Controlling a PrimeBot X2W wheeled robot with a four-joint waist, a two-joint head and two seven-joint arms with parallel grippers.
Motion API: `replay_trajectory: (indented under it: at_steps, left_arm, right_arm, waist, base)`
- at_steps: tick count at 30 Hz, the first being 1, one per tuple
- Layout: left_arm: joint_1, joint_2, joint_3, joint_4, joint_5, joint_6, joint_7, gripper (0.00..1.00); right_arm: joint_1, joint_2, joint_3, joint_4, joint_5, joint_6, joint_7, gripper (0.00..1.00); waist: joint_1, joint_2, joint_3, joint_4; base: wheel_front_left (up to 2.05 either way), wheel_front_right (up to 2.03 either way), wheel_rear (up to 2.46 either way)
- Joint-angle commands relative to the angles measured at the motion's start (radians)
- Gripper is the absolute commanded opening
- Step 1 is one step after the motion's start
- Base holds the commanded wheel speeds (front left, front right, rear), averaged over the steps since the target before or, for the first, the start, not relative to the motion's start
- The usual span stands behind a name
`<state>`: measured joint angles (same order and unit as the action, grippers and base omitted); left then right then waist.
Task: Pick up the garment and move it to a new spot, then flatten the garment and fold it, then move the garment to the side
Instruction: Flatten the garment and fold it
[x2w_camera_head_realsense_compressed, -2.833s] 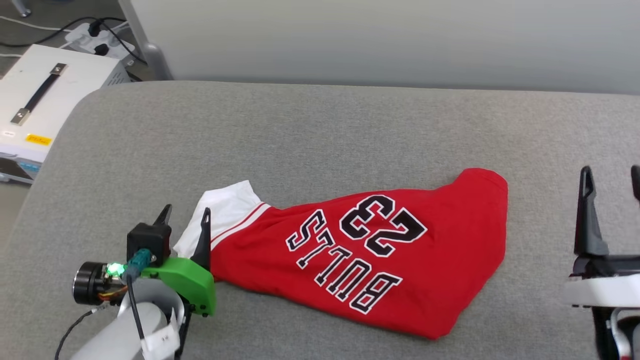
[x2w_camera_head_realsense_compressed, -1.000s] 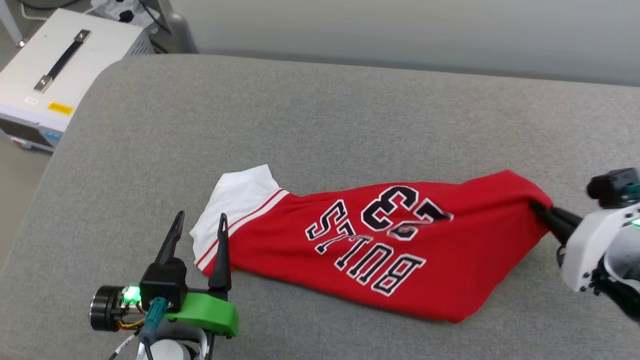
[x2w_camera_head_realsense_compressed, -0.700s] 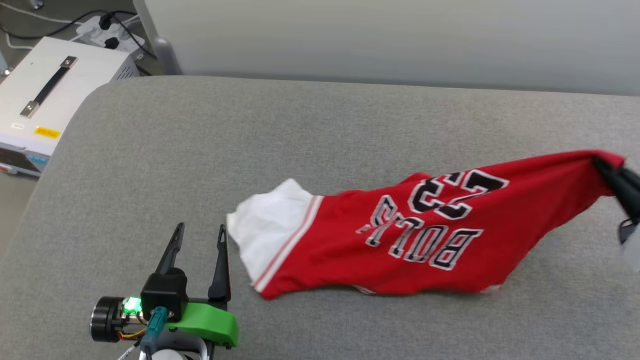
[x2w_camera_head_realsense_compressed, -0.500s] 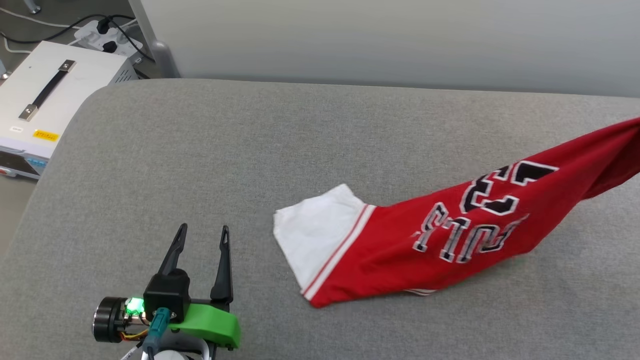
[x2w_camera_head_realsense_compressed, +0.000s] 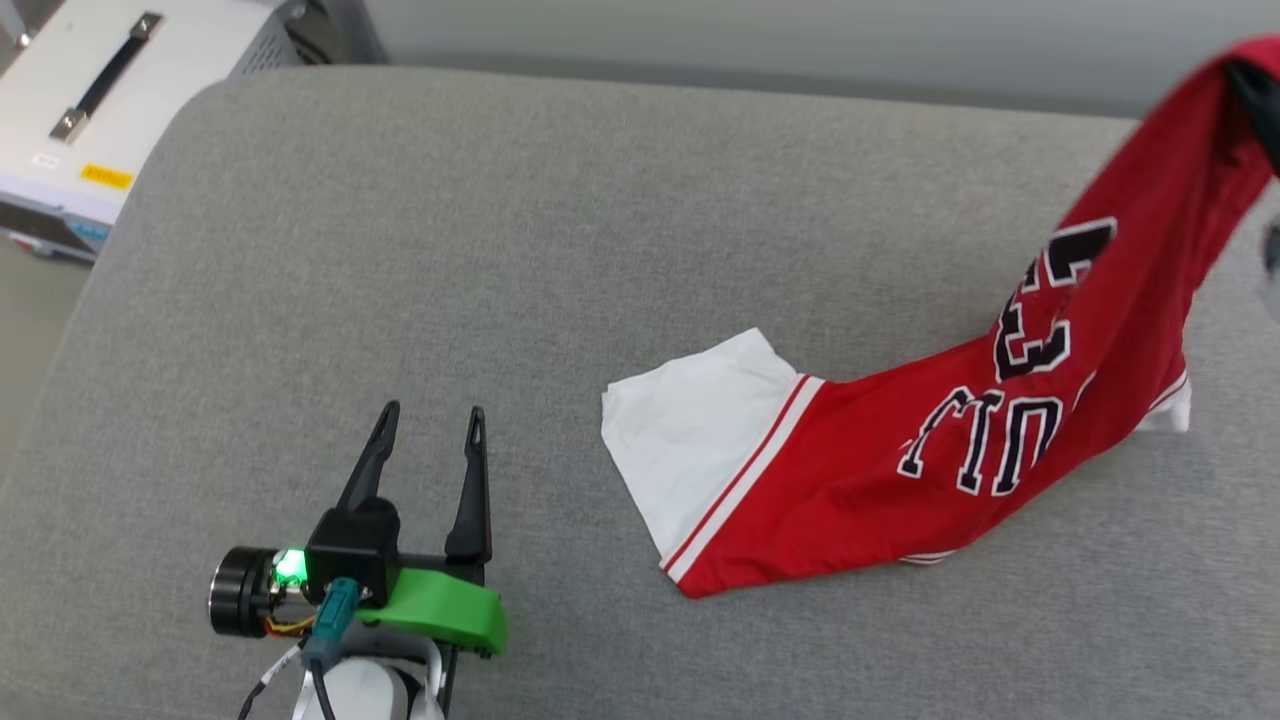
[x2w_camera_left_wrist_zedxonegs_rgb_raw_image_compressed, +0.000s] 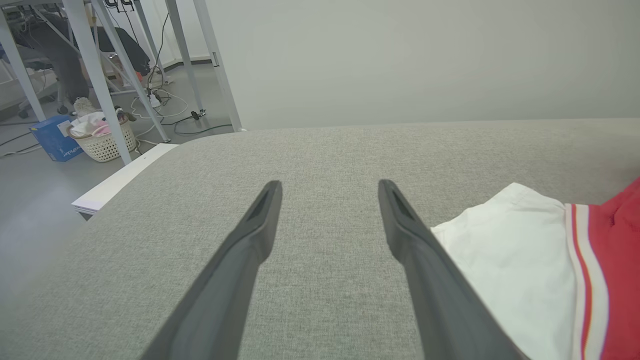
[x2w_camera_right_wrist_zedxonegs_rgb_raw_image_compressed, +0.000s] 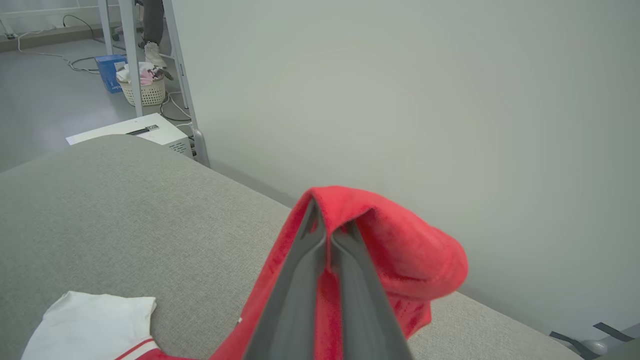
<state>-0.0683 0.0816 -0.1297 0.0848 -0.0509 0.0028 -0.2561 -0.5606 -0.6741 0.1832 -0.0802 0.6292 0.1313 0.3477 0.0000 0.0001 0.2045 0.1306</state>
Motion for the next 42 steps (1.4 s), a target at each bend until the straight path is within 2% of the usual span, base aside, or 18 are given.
replay_trajectory:
  at_steps: [1, 8, 14, 21, 24, 26, 27, 28, 29, 33, 37, 40, 42]
  left_arm:
    - [-0.030, -0.009, -0.003, -0.005, 0.006, -0.006, -0.006, 1.00]
    - [-0.095, -0.022, -0.021, -0.012, -0.002, -0.007, -0.006, 1.00]
    - [-0.133, -0.029, -0.043, -0.011, -0.019, 0.003, -0.006, 1.00]
    - [-0.148, -0.031, -0.058, -0.005, -0.036, 0.016, -0.006, 1.00]
    - [-0.146, -0.031, -0.057, -0.003, -0.041, 0.023, -0.006, 1.00]
    - [-0.143, -0.031, -0.055, 0.002, -0.041, 0.025, -0.006, 1.00]
    - [-0.141, -0.031, -0.054, 0.003, -0.040, 0.025, -0.006, 1.00]
    - [-0.139, -0.031, -0.052, 0.006, -0.038, 0.025, -0.006, 1.00]
    - [-0.136, -0.031, -0.050, 0.008, -0.035, 0.024, -0.006, 1.00]
    - [-0.119, -0.031, -0.032, 0.010, -0.021, 0.019, -0.006, 1.00]
    - [-0.093, -0.020, -0.009, 0.009, -0.005, 0.008, -0.006, 1.00]
    - [-0.085, -0.007, 0.001, 0.007, 0.003, -0.004, -0.006, 1.00]
    - [-0.088, 0.004, 0.008, 0.003, 0.009, -0.012, -0.006, 1.00]
  right_arm:
    - [-0.075, 0.023, 0.053, 0.039, -0.004, -0.001, 0.002, 0.00]
    - [-0.396, 0.139, 0.376, 0.363, -0.032, -0.001, -0.028, 0.00]
    - [-0.497, 0.215, 0.636, 0.612, 0.027, -0.001, -0.036, 0.00]
    - [-0.484, 0.259, 0.829, 0.808, 0.154, -0.001, 0.041, 0.00]
    - [-0.493, 0.258, 0.864, 0.843, 0.196, -0.001, 0.022, 0.00]
    - [-0.506, 0.251, 0.879, 0.846, 0.210, -0.001, -0.031, 0.00]
    - [-0.510, 0.248, 0.878, 0.847, 0.219, -0.001, -0.062, 0.17]
    - [-0.514, 0.244, 0.877, 0.845, 0.227, -0.001, -0.106, 0.78]
    - [-0.516, 0.239, 0.879, 0.841, 0.229, -0.001, -0.145, 1.00]
    - [-0.501, 0.204, 0.877, 0.818, 0.222, -0.001, -0.336, 1.00]
    - [-0.455, 0.172, 0.831, 0.799, 0.190, -0.001, -0.548, 1.00]
    - [-0.406, 0.159, 0.762, 0.769, 0.147, -0.001, -0.601, 1.00]
    - [-0.360, 0.152, 0.680, 0.718, 0.103, -0.001, -0.608, 1.00]
  waist:
    - [0.0000, -0.0001, 0.068, 0.039]
    - [0.0000, -0.0001, 0.166, 0.080]
    - [0.0000, -0.0001, 0.223, 0.110]
    - [0.0000, -0.0001, 0.243, 0.123]
    - [0.0000, -0.0001, 0.238, 0.117]
    - [0.0000, -0.0001, 0.227, 0.111]
    - [0.0000, -0.0001, 0.222, 0.108]
    - [0.0000, -0.0001, 0.209, 0.103]
    - [0.0000, -0.0001, 0.200, 0.099]
    - [0.0000, -0.0001, 0.146, 0.079]
    - [0.0000, -0.0001, 0.086, 0.050]
    - [0.0000, -0.0001, 0.057, 0.031]
    - [0.0000, -0.0001, 0.040, 0.017]
  base:
    - [0.00, 0.00, 0.00]
    - [0.00, 0.00, 0.00]
    - [0.00, 0.00, 0.00]
    - [0.00, 0.00, 0.00]
    - [0.00, 0.00, 0.00]
    - [0.00, 0.00, 0.00]
    - [0.00, 0.00, 0.00]
    - [0.00, 0.00, 0.00]
    - [0.00, 0.00, 0.00]
    - [0.00, 0.00, 0.00]
    - [0.00, 0.00, 0.00]
    - [0.00, 0.00, 0.00]
    - [0.00, 0.00, 0.00]
